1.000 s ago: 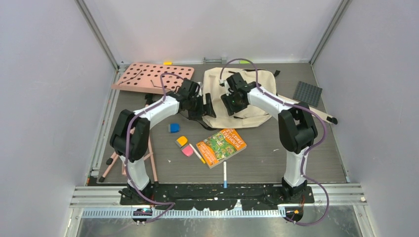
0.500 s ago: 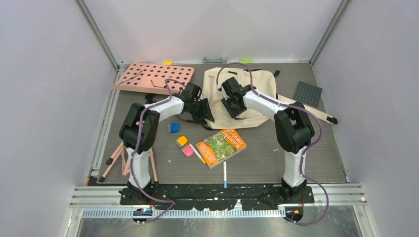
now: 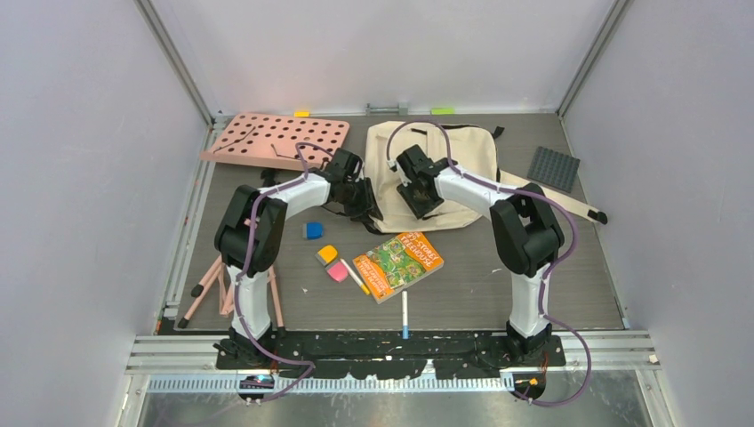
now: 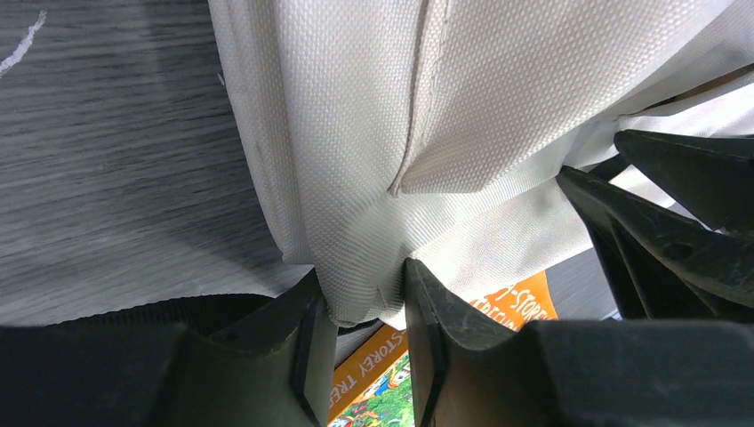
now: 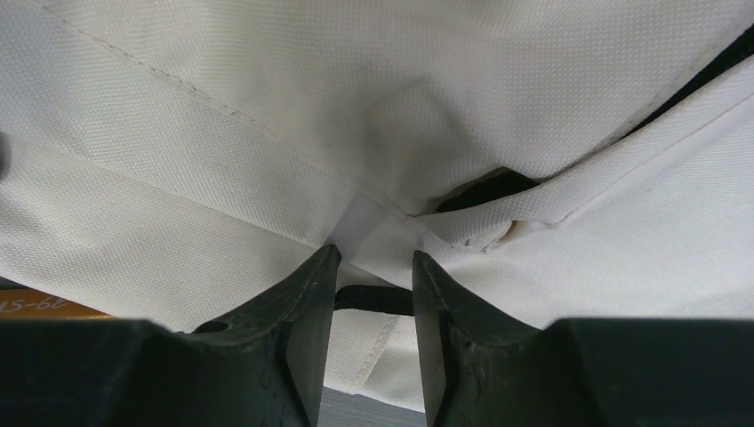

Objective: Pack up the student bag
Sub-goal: Unzip at the center of the board.

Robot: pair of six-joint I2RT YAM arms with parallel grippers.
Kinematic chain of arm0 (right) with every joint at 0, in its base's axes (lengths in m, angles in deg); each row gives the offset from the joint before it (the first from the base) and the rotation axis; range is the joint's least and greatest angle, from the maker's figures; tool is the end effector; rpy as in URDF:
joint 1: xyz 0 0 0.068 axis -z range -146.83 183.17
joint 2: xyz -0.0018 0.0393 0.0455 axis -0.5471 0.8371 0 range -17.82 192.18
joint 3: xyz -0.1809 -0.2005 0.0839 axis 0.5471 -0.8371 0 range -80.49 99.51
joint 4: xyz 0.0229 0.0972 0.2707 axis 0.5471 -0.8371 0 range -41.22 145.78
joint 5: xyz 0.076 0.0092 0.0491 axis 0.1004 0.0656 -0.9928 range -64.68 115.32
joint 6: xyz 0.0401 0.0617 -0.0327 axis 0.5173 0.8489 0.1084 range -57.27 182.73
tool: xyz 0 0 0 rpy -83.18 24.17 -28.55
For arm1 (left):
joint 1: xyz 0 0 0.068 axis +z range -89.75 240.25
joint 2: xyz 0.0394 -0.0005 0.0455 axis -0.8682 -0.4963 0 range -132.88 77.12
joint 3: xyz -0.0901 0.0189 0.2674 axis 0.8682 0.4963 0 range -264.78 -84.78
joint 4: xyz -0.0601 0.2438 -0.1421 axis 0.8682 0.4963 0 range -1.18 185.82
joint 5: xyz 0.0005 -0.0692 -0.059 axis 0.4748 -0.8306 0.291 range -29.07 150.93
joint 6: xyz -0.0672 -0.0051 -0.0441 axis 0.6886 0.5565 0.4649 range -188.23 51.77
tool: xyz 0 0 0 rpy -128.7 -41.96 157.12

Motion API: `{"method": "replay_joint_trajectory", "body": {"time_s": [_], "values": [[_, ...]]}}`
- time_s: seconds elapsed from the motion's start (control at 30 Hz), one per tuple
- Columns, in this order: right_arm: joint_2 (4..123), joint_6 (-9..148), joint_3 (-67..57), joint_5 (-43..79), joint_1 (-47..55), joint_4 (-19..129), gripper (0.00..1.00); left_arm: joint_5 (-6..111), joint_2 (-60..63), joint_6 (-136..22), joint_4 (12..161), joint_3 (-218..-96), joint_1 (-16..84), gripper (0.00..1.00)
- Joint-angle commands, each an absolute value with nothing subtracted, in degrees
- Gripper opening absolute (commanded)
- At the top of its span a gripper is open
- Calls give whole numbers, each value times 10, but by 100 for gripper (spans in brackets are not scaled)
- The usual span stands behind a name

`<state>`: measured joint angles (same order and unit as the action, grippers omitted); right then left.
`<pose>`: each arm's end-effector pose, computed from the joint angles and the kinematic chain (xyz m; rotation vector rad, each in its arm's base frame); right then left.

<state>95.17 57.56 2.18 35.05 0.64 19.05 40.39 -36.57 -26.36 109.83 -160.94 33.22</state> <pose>0.3851 0.2316 0.1483 -0.8315 2.5816 -0.0941 0.3955 -0.2292 0.1269 -0.2172 2.7581 -0.8529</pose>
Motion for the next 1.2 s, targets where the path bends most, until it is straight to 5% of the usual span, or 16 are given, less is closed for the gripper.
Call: {"method": "replay_joint_trajectory", "body": {"time_s": [0.0, 0.17, 0.47, 0.67, 0.9, 1.1, 1.17], "values": [[937, 563, 13, 340, -4, 176, 43, 407, -359, -264, 1078, -1624, 341, 32], [931, 559, 7, 336, -12, 176, 43, 405, -358, -263, 1074, -1623, 341, 27], [926, 567, -10, 420, -17, 176, 2, 420, -346, -276, 1076, -1620, 348, 10], [867, 588, -29, 527, -17, 181, 1, 436, -317, -308, 1079, -1620, 355, 0], [796, 605, -65, 646, -14, 184, 1, 485, -274, -380, 1122, -1622, 358, 0], [763, 611, -97, 676, 8, 182, 1, 514, -243, -418, 1155, -1610, 361, 0], [747, 619, -93, 599, 27, 161, 1, 509, -234, -427, 1156, -1603, 362, 0]]}}
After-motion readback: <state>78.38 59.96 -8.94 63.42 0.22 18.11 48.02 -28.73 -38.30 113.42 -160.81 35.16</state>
